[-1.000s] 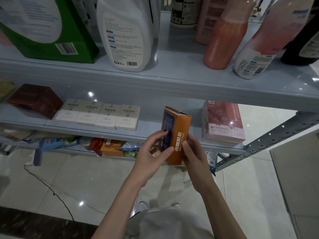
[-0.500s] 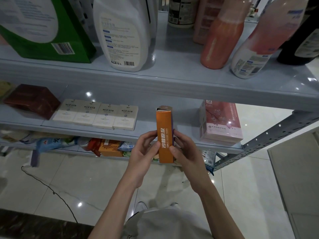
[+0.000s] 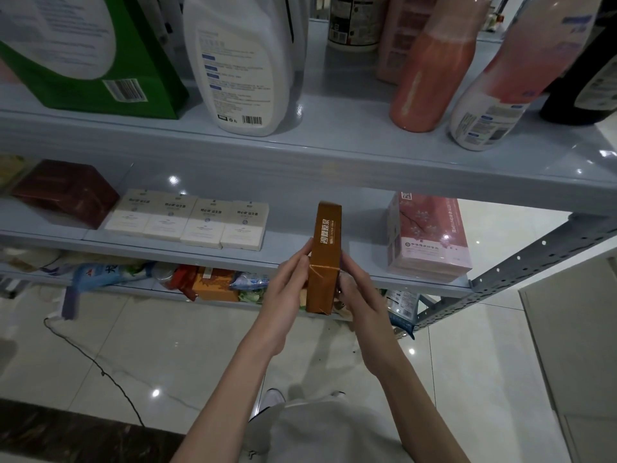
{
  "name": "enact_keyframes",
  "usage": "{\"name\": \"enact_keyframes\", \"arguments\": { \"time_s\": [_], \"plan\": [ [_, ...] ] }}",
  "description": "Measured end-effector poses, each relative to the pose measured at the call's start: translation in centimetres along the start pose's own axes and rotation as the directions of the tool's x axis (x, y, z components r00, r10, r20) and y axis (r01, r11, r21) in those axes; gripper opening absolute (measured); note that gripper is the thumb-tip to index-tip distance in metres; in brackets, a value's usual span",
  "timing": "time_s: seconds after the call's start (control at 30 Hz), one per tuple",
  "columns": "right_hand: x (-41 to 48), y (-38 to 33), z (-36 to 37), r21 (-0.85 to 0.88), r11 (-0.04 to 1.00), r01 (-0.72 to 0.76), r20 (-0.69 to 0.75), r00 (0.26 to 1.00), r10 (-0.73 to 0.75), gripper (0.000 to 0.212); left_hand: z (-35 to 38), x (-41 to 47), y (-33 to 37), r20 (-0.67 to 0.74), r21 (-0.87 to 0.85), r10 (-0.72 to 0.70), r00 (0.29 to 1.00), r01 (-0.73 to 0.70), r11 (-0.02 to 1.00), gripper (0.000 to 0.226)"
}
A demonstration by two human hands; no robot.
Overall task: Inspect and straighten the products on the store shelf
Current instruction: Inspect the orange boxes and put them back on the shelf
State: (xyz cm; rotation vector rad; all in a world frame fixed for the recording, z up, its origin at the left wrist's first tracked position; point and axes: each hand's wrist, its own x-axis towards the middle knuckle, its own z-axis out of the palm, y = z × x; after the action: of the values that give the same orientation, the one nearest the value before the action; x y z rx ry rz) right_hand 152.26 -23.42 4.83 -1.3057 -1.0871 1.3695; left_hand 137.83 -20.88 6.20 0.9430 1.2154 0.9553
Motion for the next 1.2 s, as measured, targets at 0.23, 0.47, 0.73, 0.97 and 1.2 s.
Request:
{"name": "enact_keyframes", "arguments": {
  "time_s": [0.23, 0.47, 0.73, 0.97, 1.2],
  "plan": [
    [0.0, 0.1, 0.4, 0.028, 0.998, -0.049, -0.028, 0.998, 0.05, 0.042, 0.4, 0.2, 0.2, 0.021, 0.072, -0.041, 0.999, 0.039, 0.997, 0.058],
    [0.1, 0.2, 0.4, -0.048, 0.997, -0.057, -0.03, 0.998, 0.056, 0.043, -0.1, 0.4, -0.8, 0.025, 0.04, -0.042, 0.999, 0.041, 0.998, 0.044],
    [0.1, -0.6, 0.4, 0.087, 0.991, -0.103, -0.116, 0.987, 0.113, 0.058, -0.5, 0.4, -1.0, 0.014, 0.085, 0.005, 1.0, -0.006, 0.996, 0.034],
    [0.3, -0.1, 0.0, 0.201, 0.974, -0.107, -0.223, 0.963, 0.152, 0.032, -0.1, 0.6, -1.4, -0.11, 0.188, -0.004, 0.994, 0.024, 0.982, 0.044],
    [0.6, 0.7, -1.1, 0.244, 0.97, -0.015, -0.18, 0.982, 0.061, 0.036, -0.5, 0.7, -1.8, -0.122, 0.056, -0.073, 0.99, 0.081, 0.995, 0.034]
  ]
}}
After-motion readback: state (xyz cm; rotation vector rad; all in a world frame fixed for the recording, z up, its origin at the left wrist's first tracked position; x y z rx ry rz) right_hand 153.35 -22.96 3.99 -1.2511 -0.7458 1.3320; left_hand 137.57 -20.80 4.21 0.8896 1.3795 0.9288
